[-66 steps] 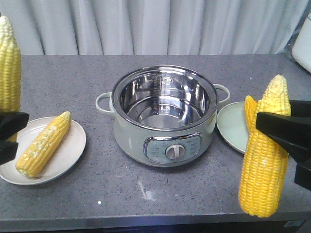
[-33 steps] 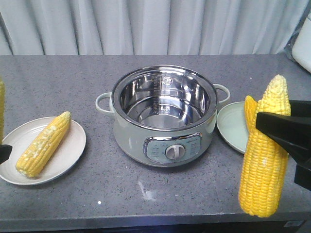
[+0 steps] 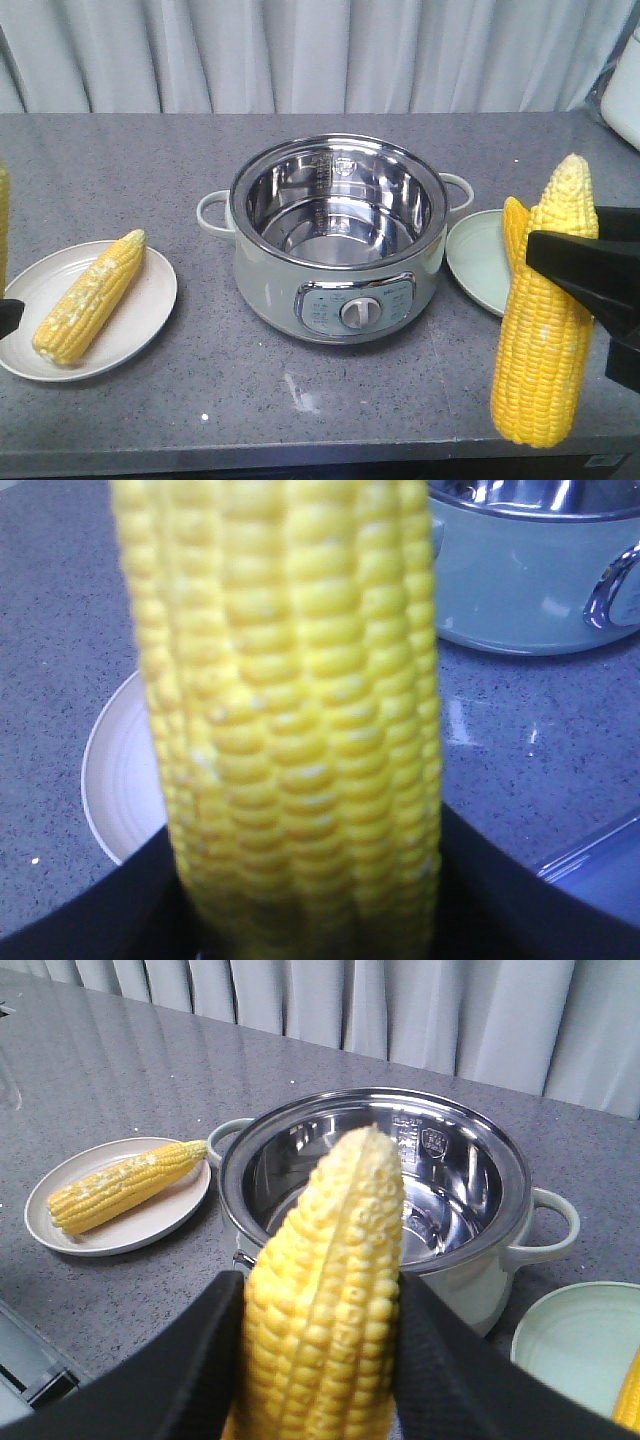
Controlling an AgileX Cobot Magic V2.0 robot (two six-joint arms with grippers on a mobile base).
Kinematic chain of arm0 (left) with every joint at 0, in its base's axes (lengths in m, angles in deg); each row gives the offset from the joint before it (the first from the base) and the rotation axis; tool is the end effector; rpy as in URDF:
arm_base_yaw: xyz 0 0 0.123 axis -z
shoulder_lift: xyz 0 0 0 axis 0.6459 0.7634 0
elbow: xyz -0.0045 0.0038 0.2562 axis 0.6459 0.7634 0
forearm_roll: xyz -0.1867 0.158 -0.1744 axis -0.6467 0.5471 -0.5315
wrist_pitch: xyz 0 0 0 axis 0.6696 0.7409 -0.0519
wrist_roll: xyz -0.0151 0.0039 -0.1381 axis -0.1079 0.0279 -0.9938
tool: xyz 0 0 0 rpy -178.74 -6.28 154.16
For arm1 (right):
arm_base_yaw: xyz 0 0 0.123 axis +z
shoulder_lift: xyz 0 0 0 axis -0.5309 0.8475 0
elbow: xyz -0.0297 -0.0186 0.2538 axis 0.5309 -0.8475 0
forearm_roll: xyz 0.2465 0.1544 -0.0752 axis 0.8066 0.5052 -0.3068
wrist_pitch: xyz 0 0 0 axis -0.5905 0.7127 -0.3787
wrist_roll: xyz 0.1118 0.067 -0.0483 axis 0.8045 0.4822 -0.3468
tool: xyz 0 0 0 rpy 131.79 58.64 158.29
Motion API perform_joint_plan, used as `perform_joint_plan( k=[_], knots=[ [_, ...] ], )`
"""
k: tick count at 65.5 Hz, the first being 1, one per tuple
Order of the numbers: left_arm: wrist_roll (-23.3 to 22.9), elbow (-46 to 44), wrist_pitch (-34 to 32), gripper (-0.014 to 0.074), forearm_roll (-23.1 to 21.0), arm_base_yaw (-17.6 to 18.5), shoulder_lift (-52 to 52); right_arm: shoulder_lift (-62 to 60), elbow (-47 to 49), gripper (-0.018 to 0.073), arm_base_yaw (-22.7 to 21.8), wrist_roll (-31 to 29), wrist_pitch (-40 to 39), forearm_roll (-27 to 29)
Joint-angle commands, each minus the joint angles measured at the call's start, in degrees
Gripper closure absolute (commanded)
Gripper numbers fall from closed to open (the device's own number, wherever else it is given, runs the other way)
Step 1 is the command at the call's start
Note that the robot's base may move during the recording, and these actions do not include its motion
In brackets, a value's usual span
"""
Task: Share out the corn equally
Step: 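Drive the base away holding a cob in each gripper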
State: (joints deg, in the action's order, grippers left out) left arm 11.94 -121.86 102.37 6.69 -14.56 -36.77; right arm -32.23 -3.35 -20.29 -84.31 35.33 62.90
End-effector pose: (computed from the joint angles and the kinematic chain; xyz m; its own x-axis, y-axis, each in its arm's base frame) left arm 0.2246 -0.0870 0.3112 -0.5552 0.3058 -0.7735 0.3538 0.9285 0.1131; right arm 0.2298 0.1035 0.3497 -0.3059 -0.1144 -0.9452 -0.5646 0.8211 0.0834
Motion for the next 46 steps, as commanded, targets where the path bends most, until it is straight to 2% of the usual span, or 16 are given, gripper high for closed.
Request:
perform_joint_plan(
  k=[1,46],
  knots=[
    [0.0,-1.34,-3.33,0.0292,0.21,-0.04,-0.23,-0.04,1.57,0.0365,-0.18,-0.37,-3.27,1.81],
    [0.0,-1.34,-3.33,0.0292,0.21,-0.04,-0.23,-0.04,1.57,0.0365,-0.18,-0.37,-3.32,1.81]
  ],
)
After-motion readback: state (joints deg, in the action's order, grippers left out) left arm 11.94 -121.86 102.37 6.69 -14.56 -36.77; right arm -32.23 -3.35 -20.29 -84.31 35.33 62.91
